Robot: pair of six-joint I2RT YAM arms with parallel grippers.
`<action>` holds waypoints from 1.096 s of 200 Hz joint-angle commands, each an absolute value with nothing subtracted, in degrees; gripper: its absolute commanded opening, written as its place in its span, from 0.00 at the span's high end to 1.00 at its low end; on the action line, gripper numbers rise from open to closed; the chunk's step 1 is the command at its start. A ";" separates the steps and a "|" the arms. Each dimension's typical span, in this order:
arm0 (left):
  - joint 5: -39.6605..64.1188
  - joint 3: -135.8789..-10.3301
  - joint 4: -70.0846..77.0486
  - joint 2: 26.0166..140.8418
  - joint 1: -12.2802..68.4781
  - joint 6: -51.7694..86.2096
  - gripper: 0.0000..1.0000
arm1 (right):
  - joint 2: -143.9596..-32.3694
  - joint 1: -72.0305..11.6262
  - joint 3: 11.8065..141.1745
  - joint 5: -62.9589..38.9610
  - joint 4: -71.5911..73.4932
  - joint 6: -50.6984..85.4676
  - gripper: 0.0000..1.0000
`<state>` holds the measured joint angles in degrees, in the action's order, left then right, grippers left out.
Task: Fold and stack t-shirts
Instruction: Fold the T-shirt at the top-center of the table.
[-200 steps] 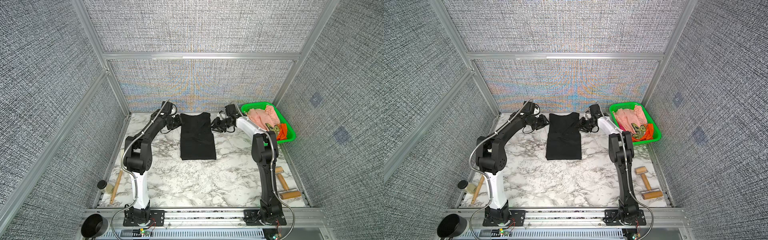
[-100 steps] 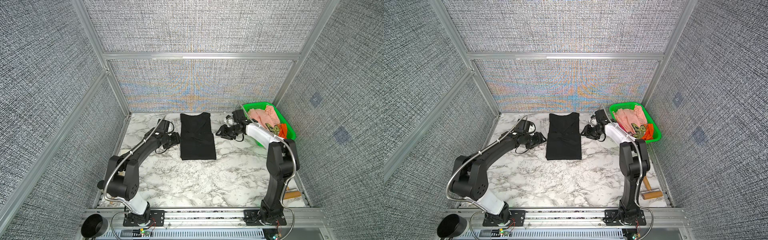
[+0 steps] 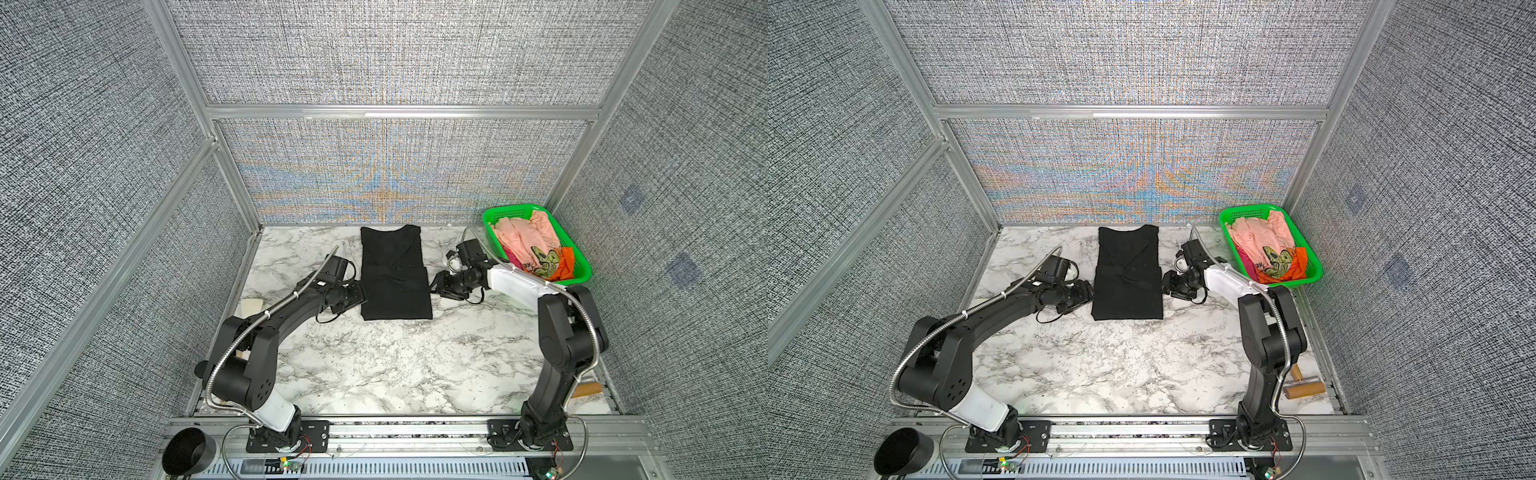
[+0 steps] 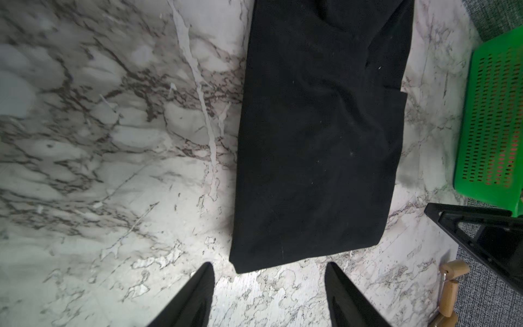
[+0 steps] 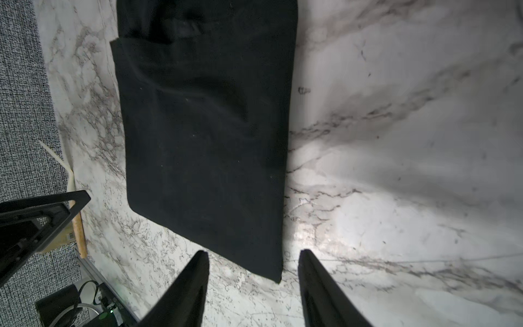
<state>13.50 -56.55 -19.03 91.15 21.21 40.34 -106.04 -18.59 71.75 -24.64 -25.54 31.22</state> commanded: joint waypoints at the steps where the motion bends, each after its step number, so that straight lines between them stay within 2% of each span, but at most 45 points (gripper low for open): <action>1: 15.13 -55.24 -16.33 91.14 22.03 41.95 0.35 | -105.38 -19.13 70.19 -26.38 -22.69 32.95 0.43; 162: 17.25 -53.26 -15.60 95.92 23.79 45.00 0.39 | -110.46 -22.68 67.85 -28.28 -24.86 32.98 0.43; 219: 19.13 -54.61 -13.33 98.58 23.89 45.34 0.45 | -111.93 -22.97 68.38 -29.13 -24.65 32.45 0.51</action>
<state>17.61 -53.87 -16.03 97.65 23.81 45.06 -111.13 -22.72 68.01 -29.54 -23.99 32.77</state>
